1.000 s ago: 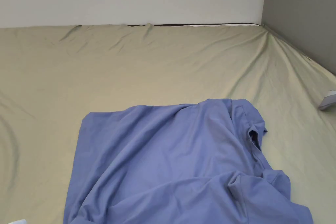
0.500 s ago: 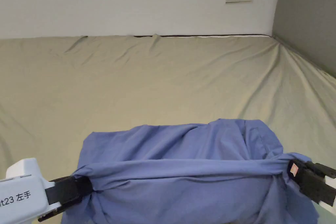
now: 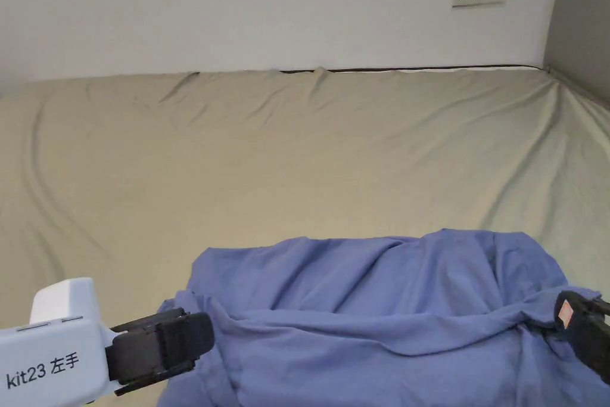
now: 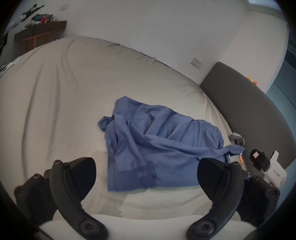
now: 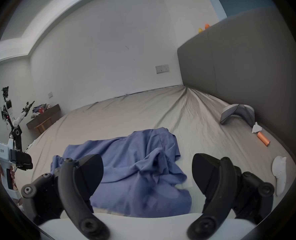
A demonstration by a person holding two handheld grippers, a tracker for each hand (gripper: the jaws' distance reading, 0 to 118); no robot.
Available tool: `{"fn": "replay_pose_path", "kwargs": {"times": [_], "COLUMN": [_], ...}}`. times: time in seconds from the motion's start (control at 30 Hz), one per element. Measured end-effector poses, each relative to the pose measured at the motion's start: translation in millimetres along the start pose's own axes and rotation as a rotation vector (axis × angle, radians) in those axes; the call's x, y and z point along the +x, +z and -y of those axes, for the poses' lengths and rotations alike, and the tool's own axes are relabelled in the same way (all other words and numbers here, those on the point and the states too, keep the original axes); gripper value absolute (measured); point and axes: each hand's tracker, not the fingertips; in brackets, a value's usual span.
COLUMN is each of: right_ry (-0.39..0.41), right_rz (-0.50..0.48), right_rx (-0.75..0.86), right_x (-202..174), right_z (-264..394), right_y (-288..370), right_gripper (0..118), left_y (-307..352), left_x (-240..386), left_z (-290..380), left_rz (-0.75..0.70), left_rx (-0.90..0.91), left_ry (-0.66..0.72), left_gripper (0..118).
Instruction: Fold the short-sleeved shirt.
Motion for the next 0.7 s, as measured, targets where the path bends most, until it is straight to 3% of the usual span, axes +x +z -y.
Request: {"fn": "replay_pose_path", "kwargs": {"times": [0.03, 0.07, 0.1, 0.17, 0.2, 0.23, 0.3, 0.33, 0.4, 0.5, 0.6, 0.7], "right_ry": [0.003, 0.017, 0.028, 0.024, 0.025, -0.034, -0.018, -0.036, -0.058, -0.046, -0.03, -0.035], "right_rz": [-0.009, -0.037, -0.054, -0.019, -0.053, -0.072, -0.088, -0.098, -0.11, -0.097, -0.081, -0.091], "right_rx": [0.008, 0.012, 0.022, 0.057, -0.013, -0.1, -0.04, -0.056, -0.052, -0.041, -0.039, -0.042], "right_x": [-3, -6, -8, -12, -14, -13, -13, -13, -10, -1, -2, 1], "right_z": [3, 7, 12, 23, 25, 35, 39, 37, 37, 33, 28, 28], "right_y": [13, 26, 35, 46, 44, 45, 48, 49, 52, 54, 55, 52], "right_gripper": [73, 28, 0, 0, 0, 0, 0, 0, 0, 0, 0, 0], "left_y": [9, 16, 19, 13, 9, 6, -12, -19, -36, -64, -81, -75], "left_x": [2, 0, -2, -9, -11, -13, -23, -28, -37, -42, -46, -36], "left_z": [6, 13, 20, 26, 28, 28, 30, 28, 24, 23, 23, 18], "left_rz": [-0.004, -0.009, -0.005, -0.056, -0.052, -0.047, -0.005, 0.012, 0.005, -0.051, -0.025, 0.008], "left_rx": [-0.007, -0.013, -0.015, -0.036, -0.075, -0.08, -0.087, -0.095, -0.127, -0.182, -0.208, -0.178], "left_ry": [-0.002, -0.008, -0.018, -0.02, -0.036, -0.036, 0.031, 0.073, 0.096, 0.079, 0.118, 0.107], "left_gripper": [78, 33, 0, 0, 0, 1, 3, 10, 39, 46, 61, 61]}}
